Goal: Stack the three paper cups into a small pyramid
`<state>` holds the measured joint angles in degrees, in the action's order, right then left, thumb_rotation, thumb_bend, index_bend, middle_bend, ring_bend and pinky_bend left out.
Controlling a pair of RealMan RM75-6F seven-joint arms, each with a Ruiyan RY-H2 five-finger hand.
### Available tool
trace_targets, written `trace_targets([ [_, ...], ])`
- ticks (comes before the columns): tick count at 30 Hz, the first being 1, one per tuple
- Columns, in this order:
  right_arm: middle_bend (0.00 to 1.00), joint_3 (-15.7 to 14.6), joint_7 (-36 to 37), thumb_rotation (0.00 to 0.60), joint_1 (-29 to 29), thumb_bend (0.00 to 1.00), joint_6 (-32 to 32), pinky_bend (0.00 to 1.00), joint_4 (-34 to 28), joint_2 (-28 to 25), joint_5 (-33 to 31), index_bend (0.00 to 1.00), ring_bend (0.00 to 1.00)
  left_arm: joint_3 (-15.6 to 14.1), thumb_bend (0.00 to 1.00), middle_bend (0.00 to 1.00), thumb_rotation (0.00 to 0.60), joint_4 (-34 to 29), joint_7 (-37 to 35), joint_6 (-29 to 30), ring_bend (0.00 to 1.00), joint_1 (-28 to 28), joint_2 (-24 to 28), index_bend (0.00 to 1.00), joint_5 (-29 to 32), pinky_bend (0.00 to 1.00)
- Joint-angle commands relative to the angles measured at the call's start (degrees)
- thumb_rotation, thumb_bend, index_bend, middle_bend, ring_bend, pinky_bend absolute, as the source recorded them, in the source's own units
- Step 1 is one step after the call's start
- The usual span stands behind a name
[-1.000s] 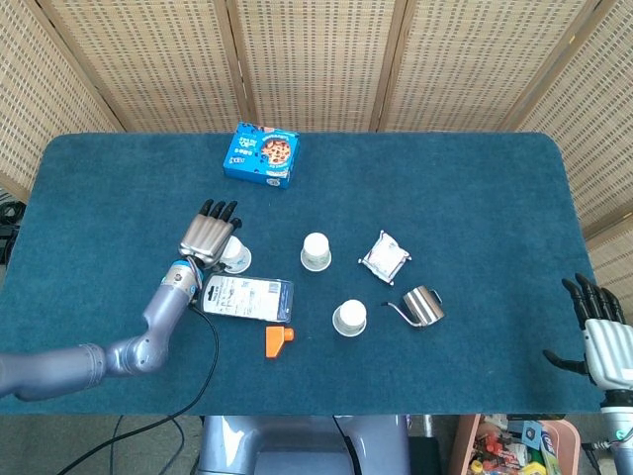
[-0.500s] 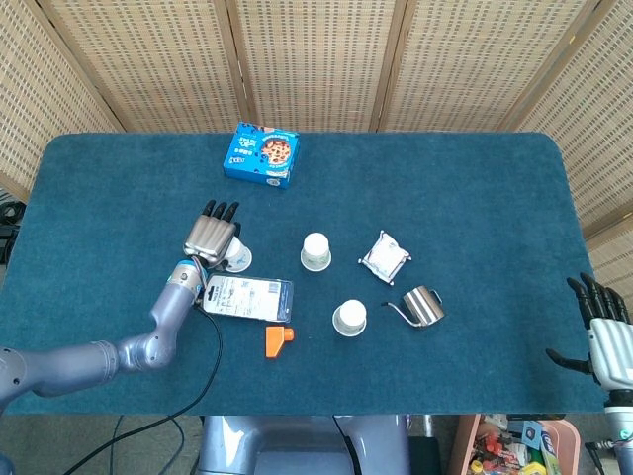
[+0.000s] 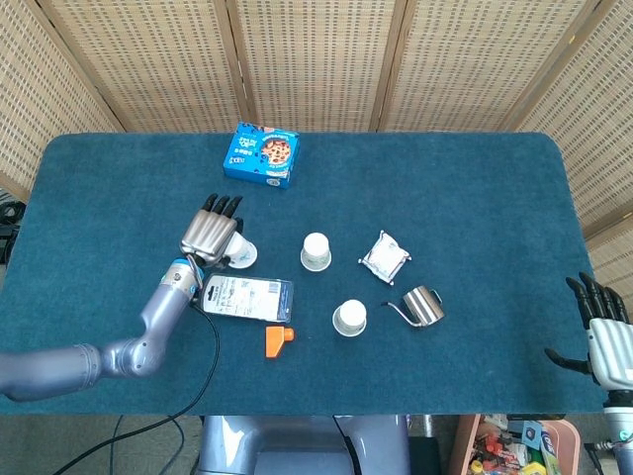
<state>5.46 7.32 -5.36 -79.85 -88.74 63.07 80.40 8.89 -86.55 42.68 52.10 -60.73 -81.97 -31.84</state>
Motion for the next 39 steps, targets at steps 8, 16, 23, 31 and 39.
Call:
trace_targets([
  [8,0.0,0.01,0.44,0.6,0.11,0.07,-0.35,0.0,-0.26,-0.2,0.31,0.0,0.0,2.61,0.28,0.0,0.6,-12.46,0.46,3.57,0.0,-1.66,5.13,0.41,-4.53,0.0],
  [16,0.0,0.15,2.03,0.6,0.32,0.07,-0.65,0.0,0.05,-0.57,0.41,0.0,0.0,4.27,0.28,0.0,0.6,-17.7,4.69,5.41,0.0,-6.89,1.69,0.41,-1.75,0.0],
  [23,0.0,0.32,3.2,0.6,0.45,0.07,-0.64,0.0,0.43,-0.8,0.17,0.0,0.0,4.42,0.28,0.0,0.6,-16.91,6.89,6.83,0.0,-10.03,-1.89,0.41,1.45,0.0],
  [31,0.0,0.4,4.34,0.6,0.53,0.07,-0.66,0.0,0.71,-0.98,0.23,0.0,0.0,4.56,0.29,0.0,0.6,-12.81,9.11,7.22,0.0,-13.45,-5.89,0.41,6.09,0.0],
  [39,0.0,0.65,5.41,0.6,0.55,0.07,-0.52,0.0,1.26,-1.07,-0.1,0.0,0.0,3.8,0.29,0.0,0.6,-11.0,10.78,6.71,0.0,-15.95,-8.58,0.41,9.33,0.0],
])
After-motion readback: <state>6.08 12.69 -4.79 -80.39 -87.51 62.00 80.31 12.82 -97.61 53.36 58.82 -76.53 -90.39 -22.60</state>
